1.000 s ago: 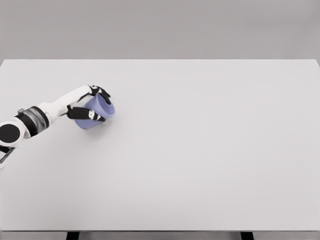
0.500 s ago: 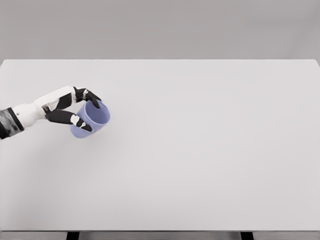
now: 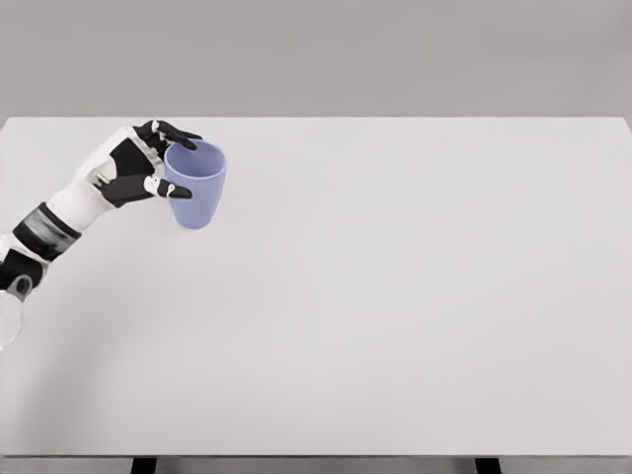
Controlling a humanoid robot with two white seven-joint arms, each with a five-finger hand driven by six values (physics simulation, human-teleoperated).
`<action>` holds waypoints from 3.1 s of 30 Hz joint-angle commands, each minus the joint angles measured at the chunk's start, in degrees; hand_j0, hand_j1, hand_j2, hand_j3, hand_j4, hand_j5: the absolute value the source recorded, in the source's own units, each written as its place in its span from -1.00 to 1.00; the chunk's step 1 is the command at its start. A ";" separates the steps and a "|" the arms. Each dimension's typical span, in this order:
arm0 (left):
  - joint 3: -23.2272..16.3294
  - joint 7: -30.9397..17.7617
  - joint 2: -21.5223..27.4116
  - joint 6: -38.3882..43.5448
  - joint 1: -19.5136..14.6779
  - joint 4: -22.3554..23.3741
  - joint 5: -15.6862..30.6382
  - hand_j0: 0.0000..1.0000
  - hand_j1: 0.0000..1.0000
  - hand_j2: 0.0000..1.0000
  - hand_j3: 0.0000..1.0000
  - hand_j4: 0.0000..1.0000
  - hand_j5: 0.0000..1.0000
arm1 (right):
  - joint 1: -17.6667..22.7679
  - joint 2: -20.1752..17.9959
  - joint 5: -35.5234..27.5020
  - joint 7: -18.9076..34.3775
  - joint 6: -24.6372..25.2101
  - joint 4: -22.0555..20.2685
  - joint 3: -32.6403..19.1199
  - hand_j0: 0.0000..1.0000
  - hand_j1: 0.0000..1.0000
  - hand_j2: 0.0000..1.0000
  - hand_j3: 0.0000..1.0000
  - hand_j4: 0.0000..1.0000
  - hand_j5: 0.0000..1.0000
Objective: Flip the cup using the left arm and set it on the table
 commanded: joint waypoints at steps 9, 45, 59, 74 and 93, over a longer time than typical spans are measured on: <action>-0.09 -0.01 -8.41 -4.83 0.00 6.36 -4.46 -0.01 -0.01 -0.01 -0.01 -0.01 -0.01 | 0.00 0.00 -0.02 0.01 0.00 0.00 0.00 1.00 1.00 1.00 1.00 1.00 1.00; -0.26 -0.01 -8.85 -5.01 0.97 5.92 -8.34 1.00 1.00 1.00 1.00 1.00 1.00 | 0.00 0.00 -0.02 0.01 0.00 0.00 0.00 1.00 1.00 1.00 1.00 1.00 1.00; -0.53 -0.01 -13.07 -4.04 -1.23 10.14 -23.81 1.00 1.00 1.00 1.00 1.00 1.00 | 0.00 0.00 -0.02 0.01 0.00 0.00 0.00 1.00 1.00 1.00 1.00 1.00 1.00; -0.44 -0.01 -12.63 -3.16 -6.94 9.70 -21.61 1.00 1.00 1.00 1.00 1.00 1.00 | 0.00 0.00 -0.02 0.01 0.00 -0.08 0.00 1.00 1.00 1.00 1.00 1.00 1.00; -0.96 -0.01 10.31 -14.61 -10.72 7.33 -37.43 1.00 1.00 1.00 1.00 1.00 1.00 | 0.00 0.00 -0.02 0.01 0.00 0.00 0.00 1.00 1.00 1.00 1.00 1.00 1.00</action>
